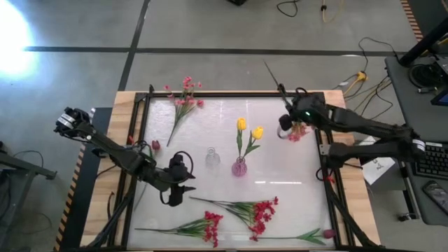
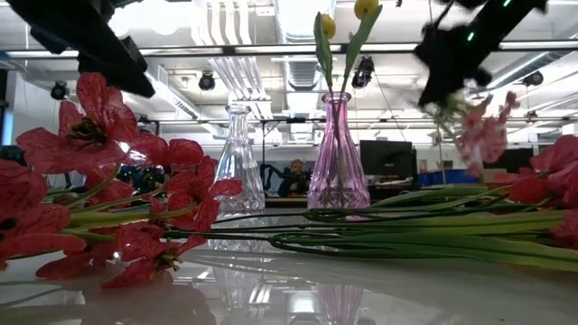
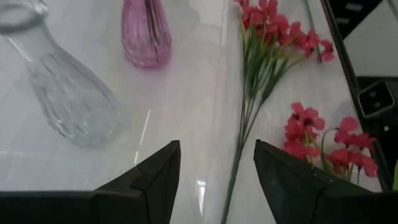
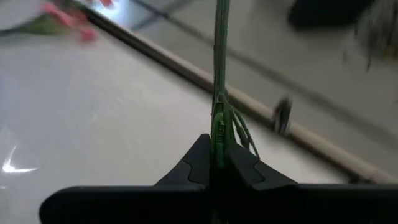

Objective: Sort flowers into vase by color
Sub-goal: Put the right pink flowers into the purple vase

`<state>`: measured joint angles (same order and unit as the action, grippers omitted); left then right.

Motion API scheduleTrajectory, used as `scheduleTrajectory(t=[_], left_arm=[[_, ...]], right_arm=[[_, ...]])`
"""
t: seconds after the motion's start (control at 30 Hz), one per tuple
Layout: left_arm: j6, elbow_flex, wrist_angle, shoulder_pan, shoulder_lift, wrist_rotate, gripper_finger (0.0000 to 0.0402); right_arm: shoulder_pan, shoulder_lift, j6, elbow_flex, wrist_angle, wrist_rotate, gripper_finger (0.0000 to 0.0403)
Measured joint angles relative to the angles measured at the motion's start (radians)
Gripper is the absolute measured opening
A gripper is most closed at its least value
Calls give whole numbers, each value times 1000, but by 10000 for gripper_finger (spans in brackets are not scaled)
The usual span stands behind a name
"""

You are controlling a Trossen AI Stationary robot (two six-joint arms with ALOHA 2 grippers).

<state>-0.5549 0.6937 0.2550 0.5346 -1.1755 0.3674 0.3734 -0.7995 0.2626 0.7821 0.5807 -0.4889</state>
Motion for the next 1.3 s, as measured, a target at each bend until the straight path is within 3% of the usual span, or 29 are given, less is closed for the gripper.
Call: scheduleTrajectory(t=[0.23,0.57,0.73,0.83,1.03,1.2,1.3], left_arm=[[-6,0,-9,-15,92,33,194],[-18,-9,-14,-40,202,96,194],[-55,-28,-19,-40,227,98,194],[-57,-40,-19,-40,228,104,194],[-61,-56,-34,-39,222,121,194],[-50,-57,-37,-39,211,121,194],[-32,-57,-40,-42,208,122,194]], right_arm=[[-279,65,-296,107,-22,-242,13],[-639,-113,-845,408,-18,-311,13],[-807,-275,-1305,517,24,-627,13],[-832,-360,-1513,566,44,-778,13],[-830,-448,-1547,663,300,-794,13],[-770,-450,-1577,713,535,-795,13],[-713,-420,-1612,726,532,-806,13]])
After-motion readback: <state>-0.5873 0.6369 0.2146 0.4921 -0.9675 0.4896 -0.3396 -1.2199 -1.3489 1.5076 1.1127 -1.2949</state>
